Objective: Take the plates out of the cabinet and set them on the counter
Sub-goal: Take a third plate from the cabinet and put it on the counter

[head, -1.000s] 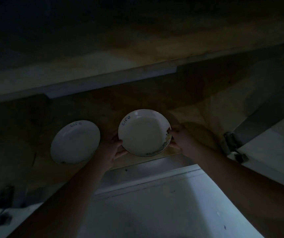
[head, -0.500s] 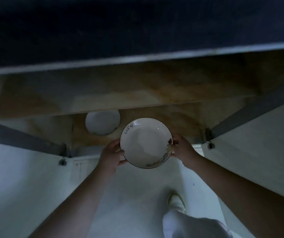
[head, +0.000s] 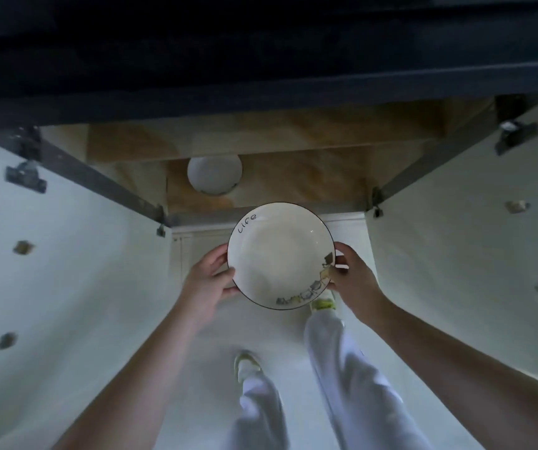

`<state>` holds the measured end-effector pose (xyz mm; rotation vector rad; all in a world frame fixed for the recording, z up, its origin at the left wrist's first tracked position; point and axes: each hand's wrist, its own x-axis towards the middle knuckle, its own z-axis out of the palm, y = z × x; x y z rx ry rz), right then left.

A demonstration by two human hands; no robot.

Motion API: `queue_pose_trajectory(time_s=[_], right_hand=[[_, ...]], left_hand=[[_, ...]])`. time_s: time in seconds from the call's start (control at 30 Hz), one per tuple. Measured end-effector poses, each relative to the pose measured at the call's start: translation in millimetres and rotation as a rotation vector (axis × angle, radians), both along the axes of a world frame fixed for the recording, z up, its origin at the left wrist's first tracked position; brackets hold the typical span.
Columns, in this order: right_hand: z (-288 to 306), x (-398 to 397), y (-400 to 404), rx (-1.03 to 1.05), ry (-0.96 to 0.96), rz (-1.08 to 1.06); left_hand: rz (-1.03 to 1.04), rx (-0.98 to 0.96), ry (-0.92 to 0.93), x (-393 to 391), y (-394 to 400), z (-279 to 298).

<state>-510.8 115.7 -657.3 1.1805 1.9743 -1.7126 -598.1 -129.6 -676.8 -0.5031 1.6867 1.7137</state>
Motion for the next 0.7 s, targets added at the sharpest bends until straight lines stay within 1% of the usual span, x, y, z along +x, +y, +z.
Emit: queue_pose_trajectory(time_s=[0.1,0.23,0.33,0.47,0.6,0.7], right_hand=[[64.8,31.1,-19.3,-0.006,0.006,0.001],[139.2,75.4,-35.8,-0.052,0.025,-0.055],[182.5,115.7,-38.3,-0.049,0.059,-0.089],[226.2,156.1,-37.7,-0.078,0.112,-0.106],[262.2,189.6,-31.7,-0.122,0.174,-0.134],[285.0,214.0,-17.4,-0.155,0.259,-0.172]], left_hand=[[-0.031,0.018,0.025,29.8,-24.9,61.5],[-0.155,0.062,0.129,65.1,-51.6,144.4],[-0.168,0.098,0.122,97.5,-53.6,191.3],[-0.170,0.093,0.094,136.0,-55.1,239.5],[-0.179,0.059,0.133,164.6,-47.2,280.7],[-0.219,0.025,0.210,177.4,-29.4,311.1]])
